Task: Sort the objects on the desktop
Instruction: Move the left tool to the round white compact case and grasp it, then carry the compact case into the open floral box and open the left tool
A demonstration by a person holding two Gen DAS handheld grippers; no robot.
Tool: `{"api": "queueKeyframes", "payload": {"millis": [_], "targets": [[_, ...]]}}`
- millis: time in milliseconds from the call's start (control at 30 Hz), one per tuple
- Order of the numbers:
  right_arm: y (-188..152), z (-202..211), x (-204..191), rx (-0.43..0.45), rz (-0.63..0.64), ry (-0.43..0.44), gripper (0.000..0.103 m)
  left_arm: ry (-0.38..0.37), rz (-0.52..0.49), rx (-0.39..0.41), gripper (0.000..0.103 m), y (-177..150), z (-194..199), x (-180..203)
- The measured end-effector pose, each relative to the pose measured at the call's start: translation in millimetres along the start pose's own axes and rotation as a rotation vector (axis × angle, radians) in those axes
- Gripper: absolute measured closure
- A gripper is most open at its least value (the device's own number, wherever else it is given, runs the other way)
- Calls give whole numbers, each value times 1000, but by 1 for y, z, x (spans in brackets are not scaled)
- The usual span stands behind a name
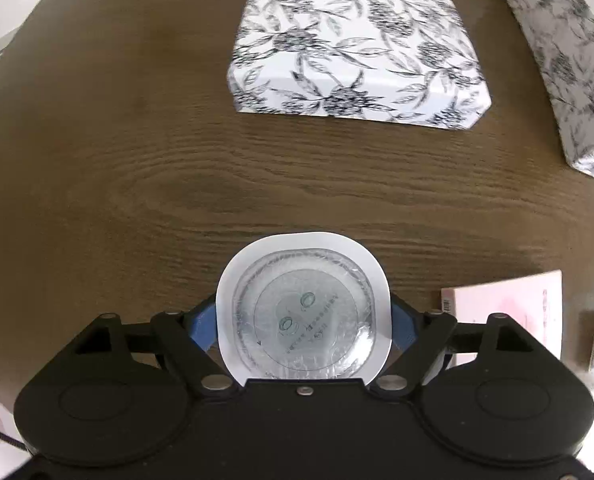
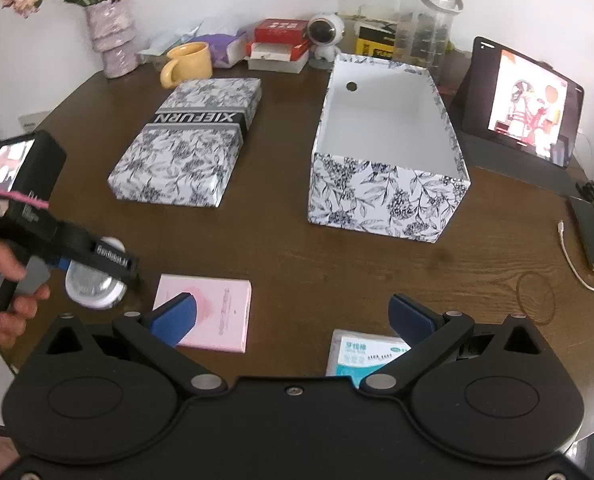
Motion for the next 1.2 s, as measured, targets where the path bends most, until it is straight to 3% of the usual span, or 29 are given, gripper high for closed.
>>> {"api": "queueKeyframes", "payload": {"millis": [167,300,433,567,667,733,867,1033,1200], "targets": [[17,-7,24,9,0,16,0,-112,-83,43,23,17,32,31],[30,-12,43,16,0,29,0,-226,-188,133,23,61,81,79],[44,-18,62,24,0,42,0,-301,-313,247,23,117,122,155],[57,-23,81,31,0,56,0,-313,-444,361,23,166,142,233],[67,-27,96,36,0,65,0,-286,-529,393,22,200,126,286],[73,-34,103,33,12,80,0,-223,-594,412,23,220,103,315],[83,-56,112,11,59,122,0,-112,-688,349,23,250,41,354],[96,-84,124,-16,118,176,0,-51,-729,261,23,264,-20,375],[108,-111,136,-43,177,229,0,-26,-725,221,23,267,-53,380]]}}
Point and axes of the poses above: each gripper's, at about its wrist camera, not at the fingertips, and z roughly against the way its jaws point, x to its right, y to its top, the point moved 8 cm from there along -z, roughly the way its jaws point, and after that the axes turned 6 degrees about z, right-handed, at the moved point
